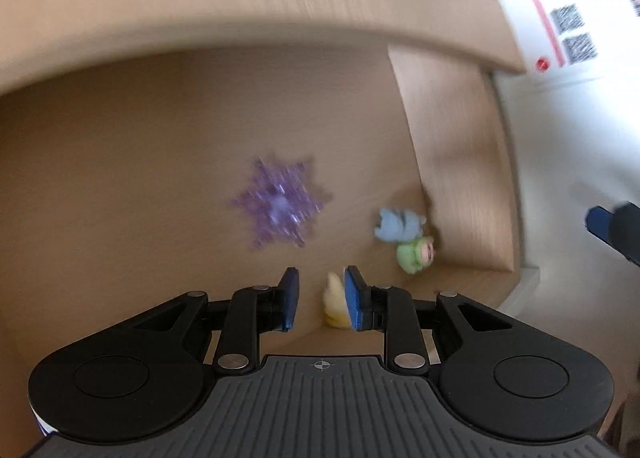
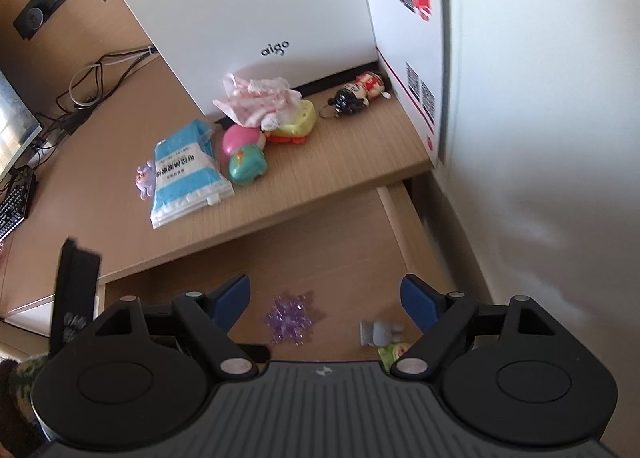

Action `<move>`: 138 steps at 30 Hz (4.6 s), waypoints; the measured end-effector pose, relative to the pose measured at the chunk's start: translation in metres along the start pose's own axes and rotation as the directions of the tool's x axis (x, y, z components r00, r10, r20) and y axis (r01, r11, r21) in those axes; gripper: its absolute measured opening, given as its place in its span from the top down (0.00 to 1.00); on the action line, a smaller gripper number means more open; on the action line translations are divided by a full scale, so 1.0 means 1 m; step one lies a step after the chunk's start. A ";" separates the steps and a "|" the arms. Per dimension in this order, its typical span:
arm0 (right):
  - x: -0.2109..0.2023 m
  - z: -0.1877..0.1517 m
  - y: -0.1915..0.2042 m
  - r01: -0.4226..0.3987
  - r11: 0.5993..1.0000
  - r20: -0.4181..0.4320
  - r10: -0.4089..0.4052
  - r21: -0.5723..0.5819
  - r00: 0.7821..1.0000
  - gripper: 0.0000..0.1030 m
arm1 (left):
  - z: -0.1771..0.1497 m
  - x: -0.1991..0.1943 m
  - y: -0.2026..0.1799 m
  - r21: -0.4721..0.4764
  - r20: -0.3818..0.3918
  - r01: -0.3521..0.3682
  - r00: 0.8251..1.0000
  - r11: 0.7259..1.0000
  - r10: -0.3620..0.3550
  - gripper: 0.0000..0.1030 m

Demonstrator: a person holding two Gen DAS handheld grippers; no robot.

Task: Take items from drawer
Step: 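Reach the left tool into the drawer and grasp the yellow bunny figure, then lift the bunny with the left tool while the right tool grasps the purple snowflake, then set the bunny on the desk with the left tool while the right tool lifts the snowflake, then lower the purple snowflake onto the desk top and open the right tool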

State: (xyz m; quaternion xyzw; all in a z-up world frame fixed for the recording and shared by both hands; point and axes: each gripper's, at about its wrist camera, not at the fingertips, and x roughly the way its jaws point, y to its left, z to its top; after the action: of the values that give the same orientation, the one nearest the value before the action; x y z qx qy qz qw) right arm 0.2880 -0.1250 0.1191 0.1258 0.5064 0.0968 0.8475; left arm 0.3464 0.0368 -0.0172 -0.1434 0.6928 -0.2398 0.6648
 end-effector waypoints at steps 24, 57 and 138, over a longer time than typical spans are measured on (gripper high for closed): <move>-0.004 -0.017 -0.005 0.021 0.999 -0.028 -0.023 -0.045 0.999 0.16 | -0.018 0.064 -0.051 0.161 -0.073 -0.106 0.990 0.981 0.119 0.70; 0.199 -0.027 0.081 -0.035 0.914 -0.427 -0.155 -0.404 0.891 0.07 | -0.090 -0.116 0.023 -0.043 0.370 -0.277 0.888 0.960 0.272 0.70; 0.050 0.068 0.068 0.101 0.933 0.191 -0.035 -0.346 0.981 0.34 | -0.053 -0.112 0.018 -0.003 0.487 -0.228 0.850 0.974 0.200 0.70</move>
State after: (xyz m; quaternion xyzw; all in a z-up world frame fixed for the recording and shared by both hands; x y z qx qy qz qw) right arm 0.3690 -0.0537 0.1299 -0.0381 0.4052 0.1449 0.9019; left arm 0.3042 0.1176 0.0689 -0.1025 0.5090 -0.1398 0.8431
